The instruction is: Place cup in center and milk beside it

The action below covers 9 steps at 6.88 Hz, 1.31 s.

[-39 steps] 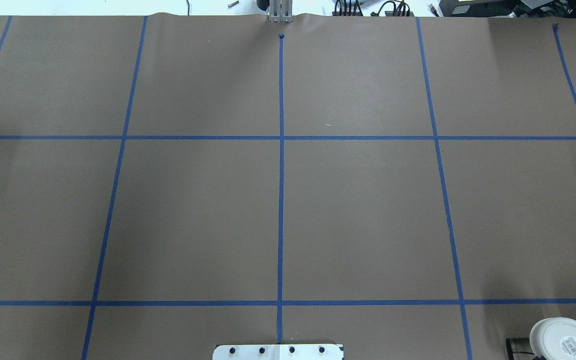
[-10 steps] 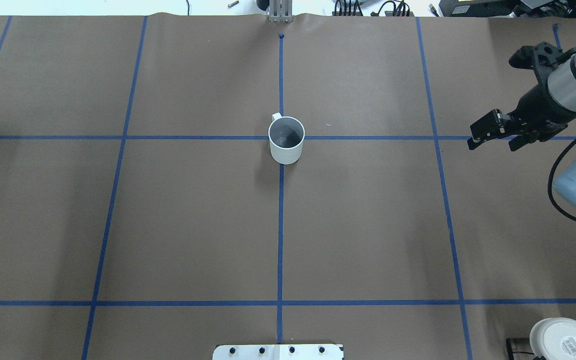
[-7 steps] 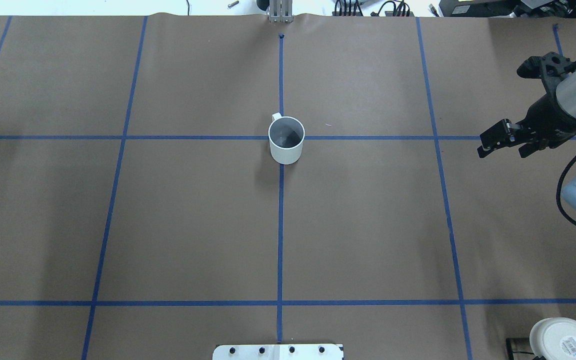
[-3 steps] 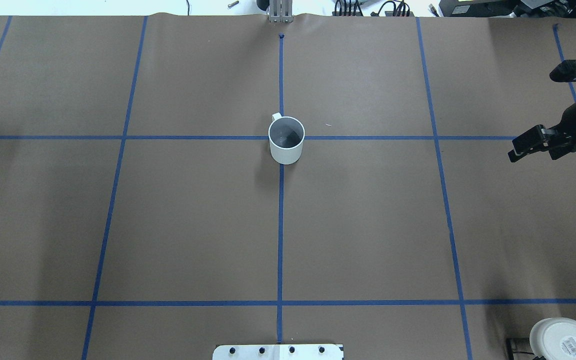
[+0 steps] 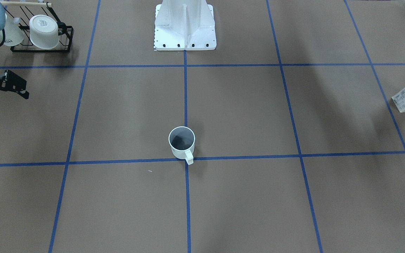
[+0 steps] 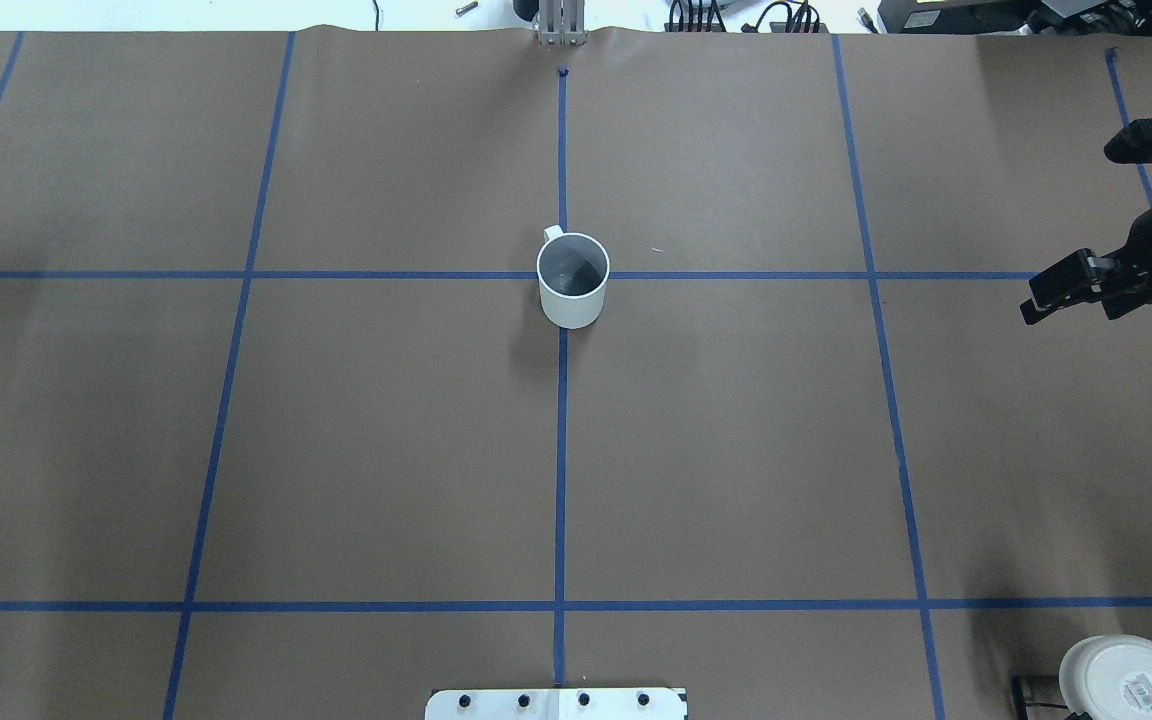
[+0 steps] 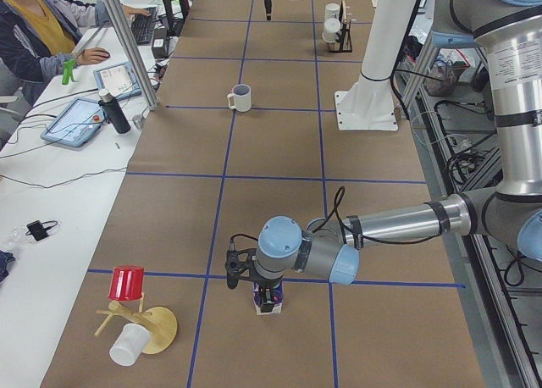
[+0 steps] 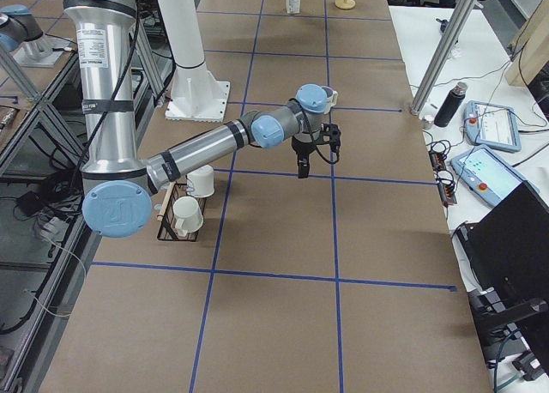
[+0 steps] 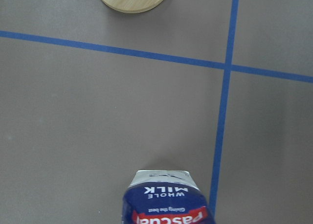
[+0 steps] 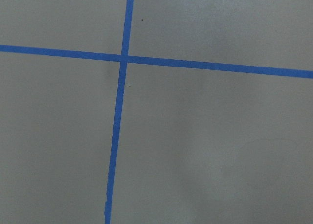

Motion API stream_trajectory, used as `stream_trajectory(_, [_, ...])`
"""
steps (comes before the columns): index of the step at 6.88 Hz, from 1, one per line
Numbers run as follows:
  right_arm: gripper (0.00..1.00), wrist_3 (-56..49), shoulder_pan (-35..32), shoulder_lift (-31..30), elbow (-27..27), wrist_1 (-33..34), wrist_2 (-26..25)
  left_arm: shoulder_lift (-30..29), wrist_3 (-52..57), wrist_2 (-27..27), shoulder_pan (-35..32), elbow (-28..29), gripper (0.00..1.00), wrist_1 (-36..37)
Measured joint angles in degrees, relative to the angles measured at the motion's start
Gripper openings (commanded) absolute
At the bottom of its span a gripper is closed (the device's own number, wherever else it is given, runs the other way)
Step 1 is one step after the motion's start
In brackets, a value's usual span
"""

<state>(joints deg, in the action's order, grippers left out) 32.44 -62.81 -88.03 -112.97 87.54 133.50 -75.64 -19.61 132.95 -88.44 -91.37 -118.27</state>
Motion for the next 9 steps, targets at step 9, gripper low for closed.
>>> stream_trajectory(9, [1.00, -0.09, -1.94, -1.73, -1.14, -0.05, 0.25, -21.70, -5.90, 3.28, 7.00, -21.99, 0.00, 36.13])
